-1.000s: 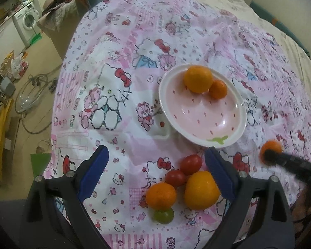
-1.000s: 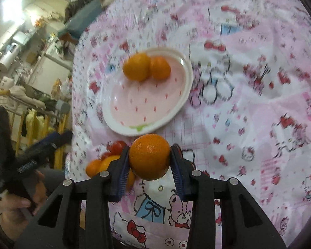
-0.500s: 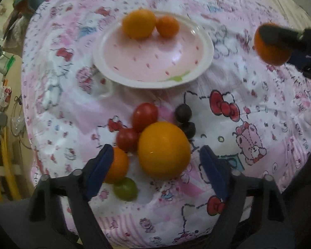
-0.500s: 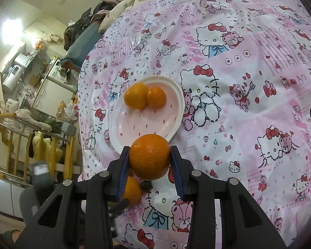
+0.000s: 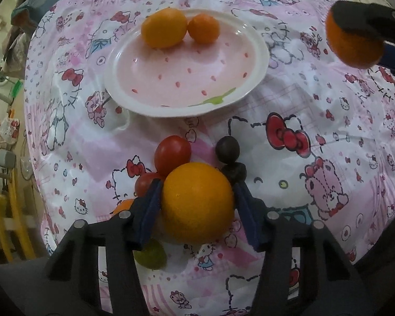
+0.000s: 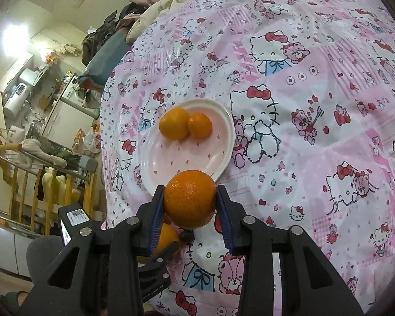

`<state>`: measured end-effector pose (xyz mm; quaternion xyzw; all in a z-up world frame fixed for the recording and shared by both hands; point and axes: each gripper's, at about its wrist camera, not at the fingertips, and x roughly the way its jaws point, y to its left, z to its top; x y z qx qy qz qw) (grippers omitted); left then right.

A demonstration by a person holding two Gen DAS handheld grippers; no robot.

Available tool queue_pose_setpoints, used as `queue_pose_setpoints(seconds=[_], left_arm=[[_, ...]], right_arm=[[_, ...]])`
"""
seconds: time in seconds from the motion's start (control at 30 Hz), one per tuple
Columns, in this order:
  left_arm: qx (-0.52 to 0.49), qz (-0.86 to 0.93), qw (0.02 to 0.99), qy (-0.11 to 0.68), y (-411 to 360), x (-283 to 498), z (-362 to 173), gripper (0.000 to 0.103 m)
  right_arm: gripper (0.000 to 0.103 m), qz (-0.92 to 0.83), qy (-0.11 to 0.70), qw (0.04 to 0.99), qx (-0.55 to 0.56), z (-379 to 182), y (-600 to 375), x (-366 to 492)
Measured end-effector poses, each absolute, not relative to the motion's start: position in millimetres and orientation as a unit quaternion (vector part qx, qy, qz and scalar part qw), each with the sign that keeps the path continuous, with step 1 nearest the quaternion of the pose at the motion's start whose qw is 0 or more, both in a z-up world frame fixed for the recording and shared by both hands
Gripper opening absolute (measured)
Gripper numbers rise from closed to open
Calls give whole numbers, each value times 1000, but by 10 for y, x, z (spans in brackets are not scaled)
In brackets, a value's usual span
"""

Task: Organize fruits
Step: 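Grasp the second large orange with the left tool while the right tool holds the tangerine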

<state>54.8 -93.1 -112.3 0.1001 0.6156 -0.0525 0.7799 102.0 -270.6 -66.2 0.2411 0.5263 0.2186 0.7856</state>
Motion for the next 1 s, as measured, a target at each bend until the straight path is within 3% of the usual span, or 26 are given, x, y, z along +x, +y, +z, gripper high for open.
queue_pose_setpoints(seconds=[0.5,1.0], left_arm=[[39,-60,803,592,-787,421,-571,50],[14,-8,860,510,-176,1082,91,50]], right_arm=[[39,219,521,789,240,-618,-2729,1008],[39,243,454,823,242,-283,-2770,1055]])
